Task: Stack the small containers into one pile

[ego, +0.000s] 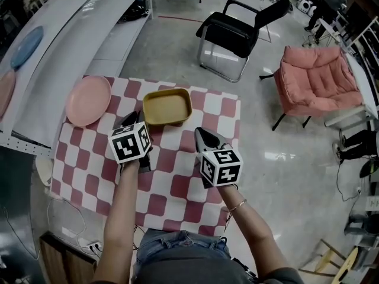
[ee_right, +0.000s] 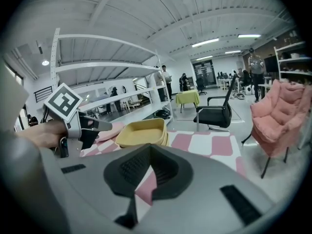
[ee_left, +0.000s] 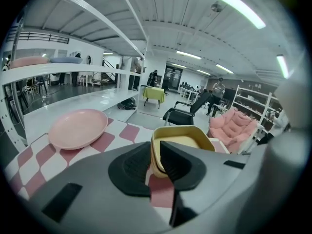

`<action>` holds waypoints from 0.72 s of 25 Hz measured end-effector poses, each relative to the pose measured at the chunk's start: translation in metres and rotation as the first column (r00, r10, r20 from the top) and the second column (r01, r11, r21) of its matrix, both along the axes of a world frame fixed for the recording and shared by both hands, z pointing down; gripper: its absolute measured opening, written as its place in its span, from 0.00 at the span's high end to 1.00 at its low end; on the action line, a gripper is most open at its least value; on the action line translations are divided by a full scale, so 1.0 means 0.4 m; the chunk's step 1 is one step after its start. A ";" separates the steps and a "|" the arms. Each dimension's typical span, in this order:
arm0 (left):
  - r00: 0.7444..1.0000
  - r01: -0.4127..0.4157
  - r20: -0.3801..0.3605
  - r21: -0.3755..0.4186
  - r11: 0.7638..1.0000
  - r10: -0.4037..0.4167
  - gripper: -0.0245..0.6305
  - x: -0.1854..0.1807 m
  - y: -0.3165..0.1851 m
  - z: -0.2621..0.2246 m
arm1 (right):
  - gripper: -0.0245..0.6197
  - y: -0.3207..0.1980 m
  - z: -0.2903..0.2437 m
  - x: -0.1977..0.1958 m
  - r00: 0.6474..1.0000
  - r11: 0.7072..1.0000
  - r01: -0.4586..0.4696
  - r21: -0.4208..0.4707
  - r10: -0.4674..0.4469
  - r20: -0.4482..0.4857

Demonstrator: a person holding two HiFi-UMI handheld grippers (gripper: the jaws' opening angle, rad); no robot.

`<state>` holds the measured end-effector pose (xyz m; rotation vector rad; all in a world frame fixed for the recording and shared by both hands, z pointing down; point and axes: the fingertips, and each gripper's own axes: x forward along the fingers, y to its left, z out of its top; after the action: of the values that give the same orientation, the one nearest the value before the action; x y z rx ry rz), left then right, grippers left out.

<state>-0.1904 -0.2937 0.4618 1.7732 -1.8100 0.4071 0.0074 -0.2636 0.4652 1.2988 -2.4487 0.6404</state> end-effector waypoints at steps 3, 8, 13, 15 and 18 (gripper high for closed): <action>1.000 -0.020 -0.005 0.007 1.000 0.020 0.87 0.013 0.045 -0.006 | 0.95 0.023 -0.020 0.000 1.000 1.000 0.005 0.017 -0.006 0.006; 0.999 -0.034 -0.013 0.014 0.999 0.034 0.88 0.021 0.108 -0.016 | 0.95 0.065 -0.053 0.005 1.000 0.999 0.007 0.037 -0.008 0.012; 0.999 -0.053 -0.009 0.022 0.998 0.054 0.90 0.041 0.169 -0.016 | 0.95 0.109 -0.071 0.019 1.000 0.999 0.005 0.051 -0.006 0.020; 0.998 -0.066 -0.013 0.035 0.997 0.066 0.91 0.056 0.194 -0.020 | 0.95 0.130 -0.078 0.022 1.000 0.998 0.008 0.056 -0.009 0.025; 0.995 -0.091 -0.024 0.050 0.995 0.093 0.92 0.082 0.226 -0.026 | 0.95 0.161 -0.089 0.026 0.999 0.998 0.014 0.064 -0.016 0.031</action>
<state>-0.1577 -0.2034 0.4514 1.8924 -1.7390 0.3768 0.0178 -0.1993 0.4295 1.3023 -2.5211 0.5879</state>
